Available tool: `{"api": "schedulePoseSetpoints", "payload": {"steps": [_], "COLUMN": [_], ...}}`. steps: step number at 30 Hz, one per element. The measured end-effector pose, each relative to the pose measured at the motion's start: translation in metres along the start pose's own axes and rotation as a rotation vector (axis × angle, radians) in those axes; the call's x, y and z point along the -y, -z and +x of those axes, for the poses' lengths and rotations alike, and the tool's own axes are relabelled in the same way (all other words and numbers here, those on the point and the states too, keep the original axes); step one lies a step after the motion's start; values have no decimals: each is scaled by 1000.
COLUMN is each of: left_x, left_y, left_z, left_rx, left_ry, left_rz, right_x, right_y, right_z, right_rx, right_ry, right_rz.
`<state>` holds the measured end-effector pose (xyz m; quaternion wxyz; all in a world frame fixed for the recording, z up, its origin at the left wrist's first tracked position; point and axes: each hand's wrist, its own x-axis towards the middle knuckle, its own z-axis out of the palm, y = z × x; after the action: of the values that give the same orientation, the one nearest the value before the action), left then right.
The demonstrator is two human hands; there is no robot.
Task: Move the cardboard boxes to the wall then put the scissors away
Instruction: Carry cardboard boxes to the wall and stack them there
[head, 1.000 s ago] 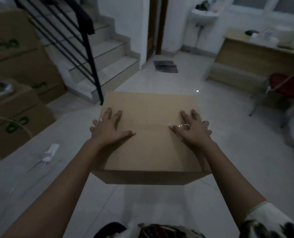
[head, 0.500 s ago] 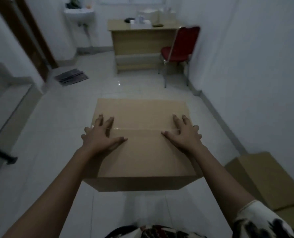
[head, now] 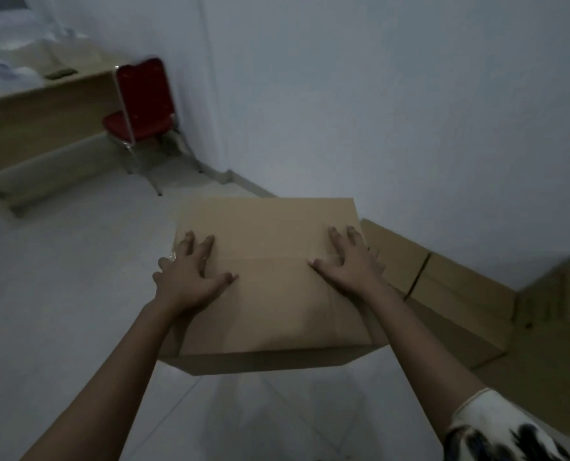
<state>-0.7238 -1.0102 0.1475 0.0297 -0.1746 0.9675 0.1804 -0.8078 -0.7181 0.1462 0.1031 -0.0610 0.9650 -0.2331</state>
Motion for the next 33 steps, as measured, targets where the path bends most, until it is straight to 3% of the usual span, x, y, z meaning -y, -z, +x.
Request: {"api": "schedulePoseSetpoints", "payload": {"steps": [9, 33], "left_x": [-93, -448], "left_y": [-45, -204], "left_z": [72, 238], "left_rx": [129, 425], "left_ry": [-317, -711], "left_rz": [-11, 50], "right_x": [-82, -371], "right_y": [32, 158], "right_z": [-5, 91], "right_rx": [-158, -256], "right_ry": [-304, -715], "right_rz": [43, 172]}}
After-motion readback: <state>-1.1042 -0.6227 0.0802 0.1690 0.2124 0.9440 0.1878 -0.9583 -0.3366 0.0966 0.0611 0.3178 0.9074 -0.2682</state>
